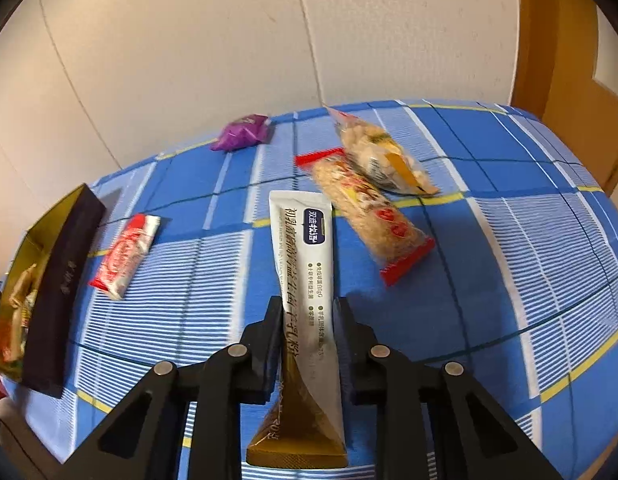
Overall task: Organize snacks
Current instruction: 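Carry the round pastry packet into the gold tray and open the left gripper, then carry the white-and-brown bar into the gold tray and open the right gripper, then grasp the chipmunk-printed bar with right while left grasps the red-and-white pastry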
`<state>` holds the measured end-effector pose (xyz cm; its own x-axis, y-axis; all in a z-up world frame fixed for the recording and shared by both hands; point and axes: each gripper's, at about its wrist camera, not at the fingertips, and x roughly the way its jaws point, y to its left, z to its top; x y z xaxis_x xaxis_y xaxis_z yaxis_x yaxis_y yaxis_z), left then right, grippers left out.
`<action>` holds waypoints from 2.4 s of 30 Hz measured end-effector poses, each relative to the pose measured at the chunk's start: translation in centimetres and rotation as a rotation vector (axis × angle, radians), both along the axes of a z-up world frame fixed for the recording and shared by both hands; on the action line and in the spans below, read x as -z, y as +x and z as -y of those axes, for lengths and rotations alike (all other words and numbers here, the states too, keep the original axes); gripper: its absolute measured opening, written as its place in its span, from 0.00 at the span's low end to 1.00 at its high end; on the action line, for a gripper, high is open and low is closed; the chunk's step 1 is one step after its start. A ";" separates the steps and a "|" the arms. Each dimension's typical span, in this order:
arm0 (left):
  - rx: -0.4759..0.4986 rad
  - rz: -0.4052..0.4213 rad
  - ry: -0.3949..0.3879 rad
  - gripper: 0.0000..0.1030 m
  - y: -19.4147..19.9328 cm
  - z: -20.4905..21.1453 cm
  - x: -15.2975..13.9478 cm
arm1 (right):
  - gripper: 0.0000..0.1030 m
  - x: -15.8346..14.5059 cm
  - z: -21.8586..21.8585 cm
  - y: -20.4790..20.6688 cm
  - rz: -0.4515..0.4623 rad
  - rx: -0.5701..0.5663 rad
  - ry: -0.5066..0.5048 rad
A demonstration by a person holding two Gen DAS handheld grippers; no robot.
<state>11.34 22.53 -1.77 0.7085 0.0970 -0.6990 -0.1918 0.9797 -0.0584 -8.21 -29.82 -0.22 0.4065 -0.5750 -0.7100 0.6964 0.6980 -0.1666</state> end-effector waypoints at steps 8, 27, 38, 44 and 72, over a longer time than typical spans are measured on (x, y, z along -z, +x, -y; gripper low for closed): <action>-0.015 -0.010 -0.069 0.59 -2.1 -0.7 1.4 | 0.24 -0.1 -4.4 2.2 0.038 -0.106 -0.020; 0.073 0.028 -0.038 0.57 -9.2 1.0 0.5 | 0.24 2.5 -20.0 17.9 -0.015 -0.437 0.092; 0.115 0.024 -0.062 0.57 -11.1 2.3 1.1 | 0.24 8.5 -24.0 24.4 -0.105 -0.466 0.203; 0.106 0.016 -0.072 0.57 -10.9 2.0 1.3 | 0.28 10.0 -24.5 26.1 -0.126 -0.470 0.193; 0.247 -0.020 -0.017 0.57 -10.1 9.8 1.2 | 0.33 3.3 -16.7 13.0 -0.145 -0.387 -0.040</action>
